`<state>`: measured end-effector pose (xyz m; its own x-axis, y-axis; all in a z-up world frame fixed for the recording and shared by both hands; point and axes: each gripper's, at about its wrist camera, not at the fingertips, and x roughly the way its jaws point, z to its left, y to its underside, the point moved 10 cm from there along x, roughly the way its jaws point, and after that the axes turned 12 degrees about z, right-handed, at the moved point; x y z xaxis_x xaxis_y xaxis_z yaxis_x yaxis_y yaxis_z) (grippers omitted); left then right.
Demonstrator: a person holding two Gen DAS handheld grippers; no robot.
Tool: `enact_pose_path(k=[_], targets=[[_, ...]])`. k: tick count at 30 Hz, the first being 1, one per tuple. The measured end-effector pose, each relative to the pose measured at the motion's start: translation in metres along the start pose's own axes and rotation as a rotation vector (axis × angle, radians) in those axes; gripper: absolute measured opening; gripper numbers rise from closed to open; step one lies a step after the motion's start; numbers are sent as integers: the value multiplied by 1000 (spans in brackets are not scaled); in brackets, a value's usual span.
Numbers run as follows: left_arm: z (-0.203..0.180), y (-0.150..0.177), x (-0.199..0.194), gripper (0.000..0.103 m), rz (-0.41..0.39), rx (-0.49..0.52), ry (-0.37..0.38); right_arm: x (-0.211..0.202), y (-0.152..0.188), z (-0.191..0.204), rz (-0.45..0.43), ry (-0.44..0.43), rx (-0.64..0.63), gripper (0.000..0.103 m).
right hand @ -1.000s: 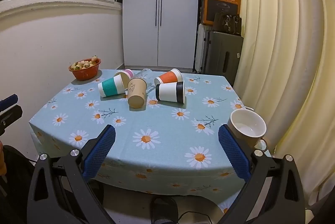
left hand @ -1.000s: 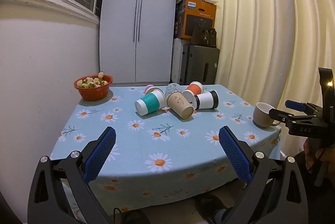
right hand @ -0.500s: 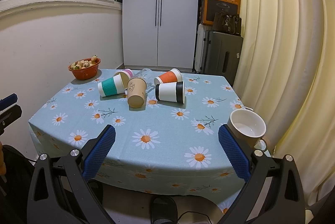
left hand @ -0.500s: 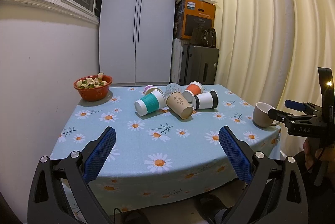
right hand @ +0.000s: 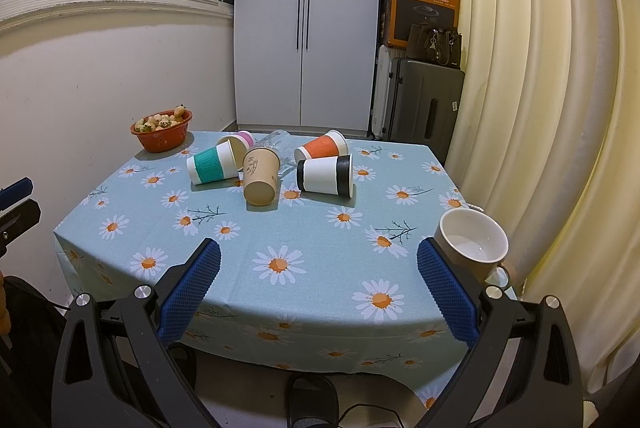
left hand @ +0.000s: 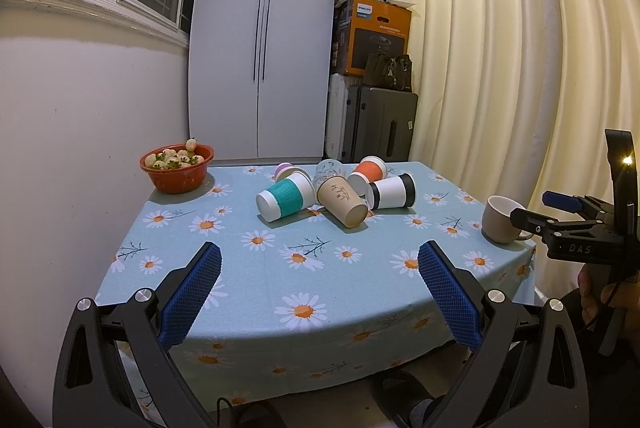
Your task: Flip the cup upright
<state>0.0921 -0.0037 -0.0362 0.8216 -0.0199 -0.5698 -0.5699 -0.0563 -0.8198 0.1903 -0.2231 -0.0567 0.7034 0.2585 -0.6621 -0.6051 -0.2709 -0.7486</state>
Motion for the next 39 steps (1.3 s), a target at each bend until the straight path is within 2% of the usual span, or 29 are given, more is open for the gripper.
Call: enact_pose_path(k=[31,35,39], targets=[[-3,4,5,96,12,-2,12,1,4,-6,-7,-9,14,98],[1,5,8,96,29,-9,-8,0,3,-6,-7,2,13,98],[3,5,8,96,34,-30,20,-1,3,-6,-2,7,11,98]])
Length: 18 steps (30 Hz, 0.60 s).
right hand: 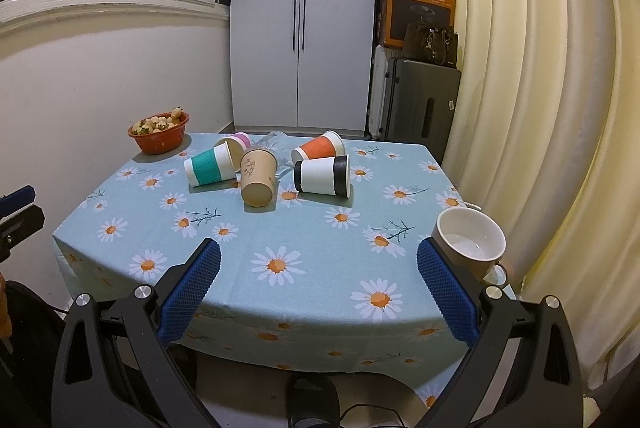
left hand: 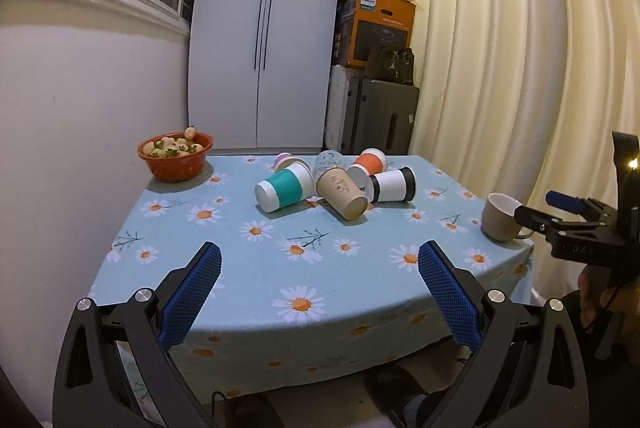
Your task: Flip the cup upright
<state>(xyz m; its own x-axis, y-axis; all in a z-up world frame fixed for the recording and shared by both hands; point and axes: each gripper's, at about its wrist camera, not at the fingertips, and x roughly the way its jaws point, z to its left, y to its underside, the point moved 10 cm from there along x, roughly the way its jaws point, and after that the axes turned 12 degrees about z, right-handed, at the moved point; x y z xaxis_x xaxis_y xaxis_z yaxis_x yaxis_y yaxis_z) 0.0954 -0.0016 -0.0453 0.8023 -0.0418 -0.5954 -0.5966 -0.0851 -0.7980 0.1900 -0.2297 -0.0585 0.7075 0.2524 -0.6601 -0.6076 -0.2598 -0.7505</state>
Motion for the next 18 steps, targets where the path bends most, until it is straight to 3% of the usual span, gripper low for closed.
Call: enact_pose_path(k=[6,18], targets=[[3,-3,11,96,55,-17,37,16,1,-2,75,-22,29,98],[6,-32,63,96,180,22,80,53,-34,6,157,-168,63,98]])
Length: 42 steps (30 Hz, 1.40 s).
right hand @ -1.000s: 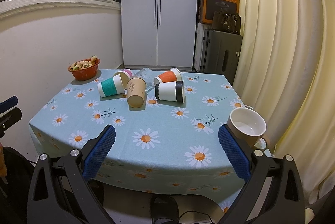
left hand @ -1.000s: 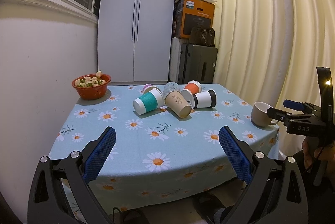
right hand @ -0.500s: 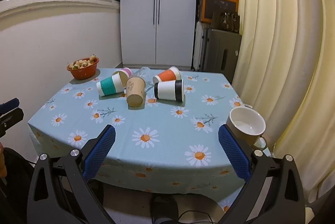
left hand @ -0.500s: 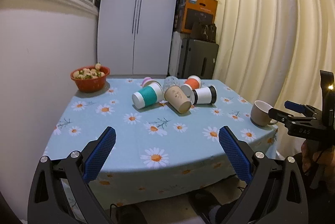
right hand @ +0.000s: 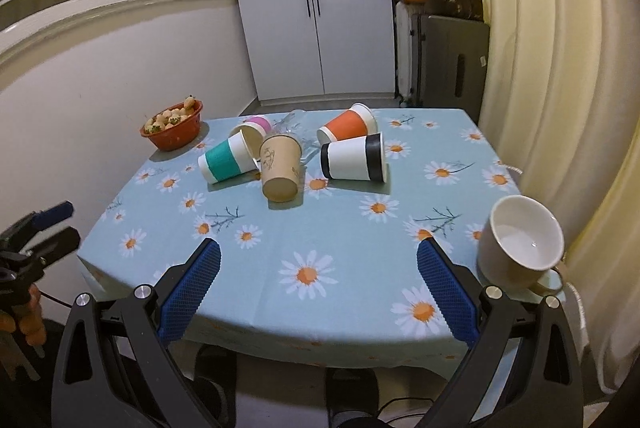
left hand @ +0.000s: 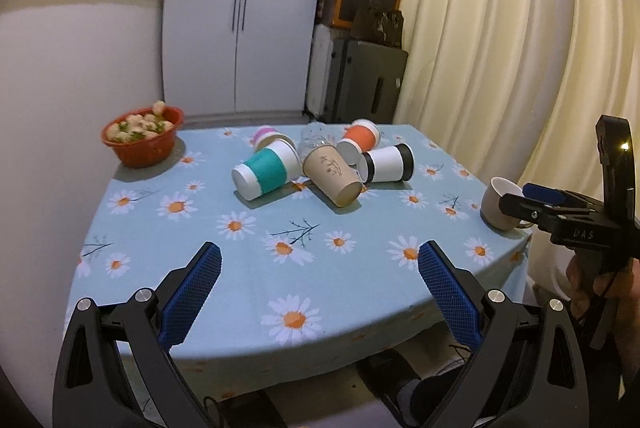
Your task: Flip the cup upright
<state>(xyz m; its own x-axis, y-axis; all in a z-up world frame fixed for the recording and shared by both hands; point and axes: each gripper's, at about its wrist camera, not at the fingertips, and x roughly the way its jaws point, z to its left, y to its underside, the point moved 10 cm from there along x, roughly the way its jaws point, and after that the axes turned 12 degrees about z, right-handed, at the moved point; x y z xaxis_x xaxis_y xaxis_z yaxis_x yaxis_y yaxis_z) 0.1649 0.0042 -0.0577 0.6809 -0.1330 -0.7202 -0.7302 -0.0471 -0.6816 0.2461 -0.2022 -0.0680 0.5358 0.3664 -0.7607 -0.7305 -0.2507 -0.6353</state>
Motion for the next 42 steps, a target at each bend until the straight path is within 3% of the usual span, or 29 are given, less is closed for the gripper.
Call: enact_pose_path(k=[3,7,12,14,17,23,28,35,42], targets=[[2,-15,22,96,60,-33,51,9,-16,-1,17,-30,17,98],[-2,-39,36,96,65,-70,107,22,-40,-2,32,-38,19,98],[-4,-64,65,95,137,-125,174,35,-67,-4,41,-51,25,98],[2,-69,87,95,213,-187,171,40,-76,-6,46,-61,29,98],[6,-75,117,95,309,-288,231,48,-86,-12,66,-81,41,98],[0,-90,169,93,442,-359,276,63,-90,-29,104,-181,129,98],[-7,-96,214,93,526,-391,270,78,-75,-42,174,-225,192,98],[-6,-97,260,87,611,-441,262,86,-65,-49,205,-213,178,98],[-7,-99,277,78,626,-428,200,91,-59,-51,219,-185,140,98]])
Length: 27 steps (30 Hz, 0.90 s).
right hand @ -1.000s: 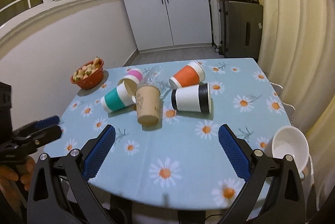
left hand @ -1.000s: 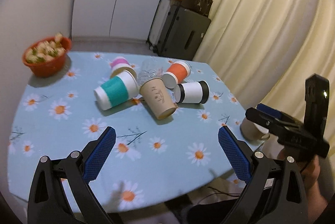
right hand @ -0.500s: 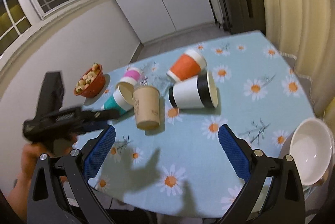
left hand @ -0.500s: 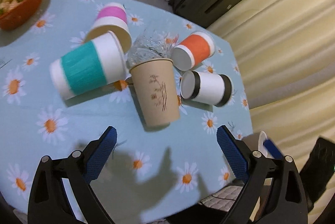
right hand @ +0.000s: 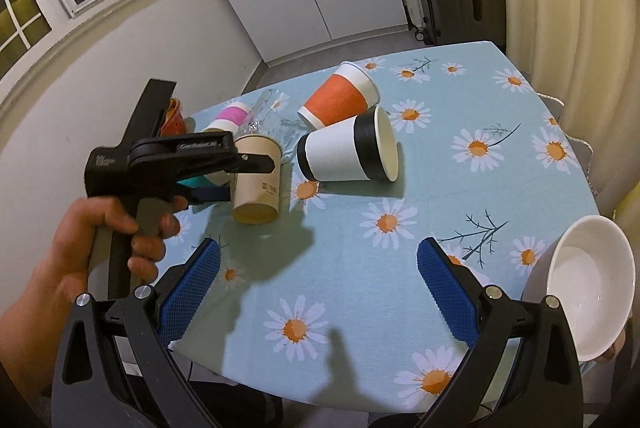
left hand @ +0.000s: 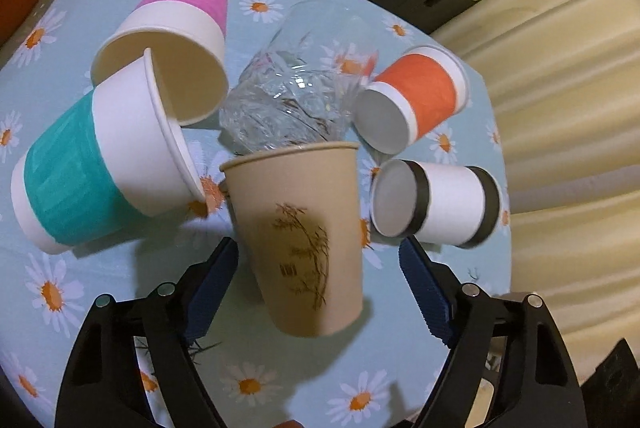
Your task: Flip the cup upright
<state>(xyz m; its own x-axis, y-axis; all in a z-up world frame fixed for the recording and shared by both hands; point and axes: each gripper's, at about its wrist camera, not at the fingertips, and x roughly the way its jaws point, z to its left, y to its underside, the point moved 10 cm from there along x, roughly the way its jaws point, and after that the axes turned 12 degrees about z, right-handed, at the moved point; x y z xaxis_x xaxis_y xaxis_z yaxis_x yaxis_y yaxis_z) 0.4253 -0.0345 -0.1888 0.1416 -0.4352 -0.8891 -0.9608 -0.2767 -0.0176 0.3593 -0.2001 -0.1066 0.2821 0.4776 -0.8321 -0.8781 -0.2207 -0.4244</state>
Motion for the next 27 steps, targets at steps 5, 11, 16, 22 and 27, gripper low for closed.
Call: enact_pose_path(k=[5,11,16,22,27], targets=[[6,-3,-1,63,-15,-5,-31,1,1,2,-11,71,-55,98],[7,1,-2,59,-11,-7,-33,4,6,11,1,85,-103,98],[1,3,-3,58,-9,2,-23,3,7,12,6,55,-98,98],[-14,15,-10,58,-12,31,-16,-16,2,11,-25,-76,-24,98],[-20,40,-17,58,0,47,-6,-39,0,12,-70,-192,27,98]])
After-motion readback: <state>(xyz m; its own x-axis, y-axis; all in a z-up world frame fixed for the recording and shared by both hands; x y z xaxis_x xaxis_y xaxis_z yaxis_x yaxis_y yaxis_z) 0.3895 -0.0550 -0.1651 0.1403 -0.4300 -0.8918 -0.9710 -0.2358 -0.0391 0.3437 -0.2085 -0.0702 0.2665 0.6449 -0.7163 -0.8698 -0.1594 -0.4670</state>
